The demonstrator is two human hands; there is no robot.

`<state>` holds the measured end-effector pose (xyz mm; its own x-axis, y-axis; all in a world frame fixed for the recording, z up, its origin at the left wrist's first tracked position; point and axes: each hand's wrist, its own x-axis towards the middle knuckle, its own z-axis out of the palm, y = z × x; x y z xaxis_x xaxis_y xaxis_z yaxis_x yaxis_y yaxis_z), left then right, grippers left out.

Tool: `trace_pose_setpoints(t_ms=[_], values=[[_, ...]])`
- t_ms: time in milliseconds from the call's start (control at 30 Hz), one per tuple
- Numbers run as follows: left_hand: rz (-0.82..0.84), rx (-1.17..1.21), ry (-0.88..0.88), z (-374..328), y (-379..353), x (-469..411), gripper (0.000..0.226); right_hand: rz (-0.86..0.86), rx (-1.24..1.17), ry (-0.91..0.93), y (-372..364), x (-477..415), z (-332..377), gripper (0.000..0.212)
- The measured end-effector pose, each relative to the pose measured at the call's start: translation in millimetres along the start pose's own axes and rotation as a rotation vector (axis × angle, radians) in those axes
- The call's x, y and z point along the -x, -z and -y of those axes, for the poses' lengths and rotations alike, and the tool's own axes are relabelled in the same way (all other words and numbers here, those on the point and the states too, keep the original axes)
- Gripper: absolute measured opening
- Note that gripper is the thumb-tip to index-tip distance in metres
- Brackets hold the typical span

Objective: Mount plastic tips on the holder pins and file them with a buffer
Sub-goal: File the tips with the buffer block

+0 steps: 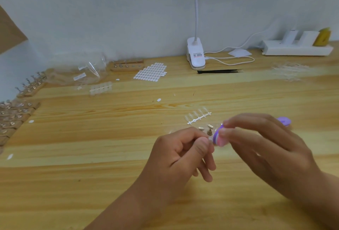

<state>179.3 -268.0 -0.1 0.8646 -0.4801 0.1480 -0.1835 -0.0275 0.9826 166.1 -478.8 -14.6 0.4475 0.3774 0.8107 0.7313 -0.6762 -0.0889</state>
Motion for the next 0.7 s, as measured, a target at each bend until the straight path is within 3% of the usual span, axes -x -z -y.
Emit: trace_pose_setpoints(t_ms=[100,200,367,500,700], values=[[0.019,0.015,0.014,1,-1,-1,0.022,-0.044,-0.067,-0.006,0,-1,5,0.033],[0.035,0.033,0.025,1,-1,-1,0.021,0.025,-0.036,0.057,-1,3,7,0.039],[0.001,0.042,0.045,2,3,-4,0.022,-0.036,0.006,-0.045,0,-2,-2,0.026],[0.039,0.059,0.039,1,1,-3,0.021,0.007,-0.034,0.056,-2,3,8,0.036],[0.008,0.060,0.048,1,3,-4,0.022,-0.043,-0.017,-0.044,-1,-2,3,0.027]])
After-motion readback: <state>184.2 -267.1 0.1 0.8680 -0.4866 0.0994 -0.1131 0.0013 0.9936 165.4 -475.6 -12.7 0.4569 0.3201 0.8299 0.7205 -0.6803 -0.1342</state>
